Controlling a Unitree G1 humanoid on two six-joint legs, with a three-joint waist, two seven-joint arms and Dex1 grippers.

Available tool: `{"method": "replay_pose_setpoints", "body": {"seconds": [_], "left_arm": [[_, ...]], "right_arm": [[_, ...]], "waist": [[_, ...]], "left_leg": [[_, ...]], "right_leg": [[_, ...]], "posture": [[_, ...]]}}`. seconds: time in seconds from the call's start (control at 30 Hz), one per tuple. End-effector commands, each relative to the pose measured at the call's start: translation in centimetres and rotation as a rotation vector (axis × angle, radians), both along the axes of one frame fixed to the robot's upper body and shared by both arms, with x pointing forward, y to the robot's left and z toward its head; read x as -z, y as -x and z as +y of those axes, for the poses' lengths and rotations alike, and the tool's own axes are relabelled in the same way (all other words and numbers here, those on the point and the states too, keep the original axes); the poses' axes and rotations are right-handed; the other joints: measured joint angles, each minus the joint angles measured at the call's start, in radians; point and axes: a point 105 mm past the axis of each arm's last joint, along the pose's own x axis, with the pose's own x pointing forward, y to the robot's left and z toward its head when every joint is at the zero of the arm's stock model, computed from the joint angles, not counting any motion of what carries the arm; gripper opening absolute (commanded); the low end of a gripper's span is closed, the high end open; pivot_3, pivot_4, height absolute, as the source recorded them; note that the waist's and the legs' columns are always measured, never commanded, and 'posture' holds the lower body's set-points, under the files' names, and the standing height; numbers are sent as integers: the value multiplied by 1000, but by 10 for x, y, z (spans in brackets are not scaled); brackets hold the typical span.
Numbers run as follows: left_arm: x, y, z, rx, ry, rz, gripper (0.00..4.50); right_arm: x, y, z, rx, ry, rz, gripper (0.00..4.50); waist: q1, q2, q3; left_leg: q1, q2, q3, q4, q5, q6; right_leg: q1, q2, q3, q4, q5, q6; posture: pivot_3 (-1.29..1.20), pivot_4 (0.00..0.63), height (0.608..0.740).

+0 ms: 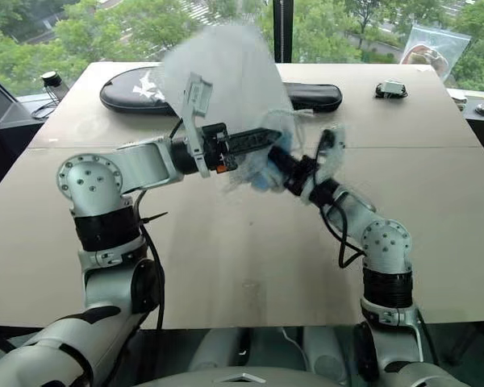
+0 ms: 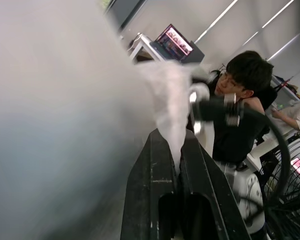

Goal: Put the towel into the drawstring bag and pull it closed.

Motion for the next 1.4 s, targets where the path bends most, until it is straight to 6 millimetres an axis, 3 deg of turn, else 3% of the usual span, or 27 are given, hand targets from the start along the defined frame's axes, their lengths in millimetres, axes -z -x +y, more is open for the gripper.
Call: {"method": "replay_pose_setpoints", "body": {"seconds": [0.03, 0.13, 0.23, 0.37, 0.5, 0.57, 0.67, 0.77, 0.97, 1.23, 1.3, 1.4], "left_arm": [[-22, 5, -11, 41, 48, -69, 0], [-15, 1, -3, 7, 41, -32, 0], [9, -2, 16, -59, 14, 49, 0], [52, 1, 39, -136, -57, 168, 0], [70, 4, 48, -175, -105, 202, 0], [69, 1, 51, -192, -106, 196, 0], [61, -3, 51, -183, -72, 194, 0], [58, -5, 61, -178, -66, 203, 0], [63, 2, 81, -133, -146, 183, 0], [59, 0, 82, -96, -102, 188, 0], [56, -2, 85, -95, -74, 203, 0], [51, 0, 91, -70, -30, 233, 0]], "right_arm": [[-1, 14, 20, -106, 126, -112, 31], [0, 13, 14, -92, 124, -119, 31], [5, 12, -4, -45, 135, -101, 31], [21, 19, -20, -25, 196, -49, 31], [42, 27, -26, -48, 349, -21, 31], [50, 29, -28, -70, 456, -43, 31], [40, 31, -23, -104, 516, -197, 31], [15, 39, -18, -134, 374, -325, 31], [10, 31, -32, -57, 302, -317, 31], [-8, 62, -14, -235, 129, -403, 31], [-20, 73, -23, -269, -22, -406, 31], [-28, 72, -41, -233, -133, -387, 31]], "waist": [[-1, 0, 0], [-2, 0, 0], [-3, 0, 0], [-2, 0, 0], [2, 0, 0], [5, 0, 0], [5, 0, 0], [1, 0, 0], [-1, 0, 0], [3, 0, 0], [4, 0, 0], [3, 0, 0]], "left_leg": [[0, 0, 0, 0, 0, 0], [0, 0, 0, 0, 0, 0], [1, 1, 0, 0, 0, 0], [0, 1, 0, -1, 0, 0], [0, 1, -1, -1, 0, 0], [0, 1, -1, -1, 0, 0], [0, 0, -1, -1, 0, 0], [0, 0, -1, -1, 0, 0], [0, 1, 0, -1, 0, 0], [0, 2, -1, -1, 0, 0], [0, 2, -2, -1, 0, 0], [0, 3, -2, -1, 0, 0]], "right_leg": [[0, 0, 0, 0, 0, 0], [0, 0, 0, 0, 0, 0], [0, 0, 0, 0, 0, 0], [0, 0, 1, -1, 0, 0], [0, 0, 0, -1, 0, 0], [0, 0, -1, -1, 0, 0], [1, 0, -1, -1, 0, 0], [0, 0, -1, -1, -1, 1], [0, 1, 0, -2, 0, 0], [0, 0, -1, -2, 0, 0], [0, 0, -1, -2, 0, 0], [0, -1, -1, -2, 0, 0]], "posture": [[0, 150, 740], [0, 150, 740], [0, 150, 740], [0, 150, 740], [0, 150, 740], [0, 150, 740], [0, 150, 740], [0, 150, 740], [0, 150, 740], [0, 150, 740], [0, 150, 740], [0, 150, 740]]}}
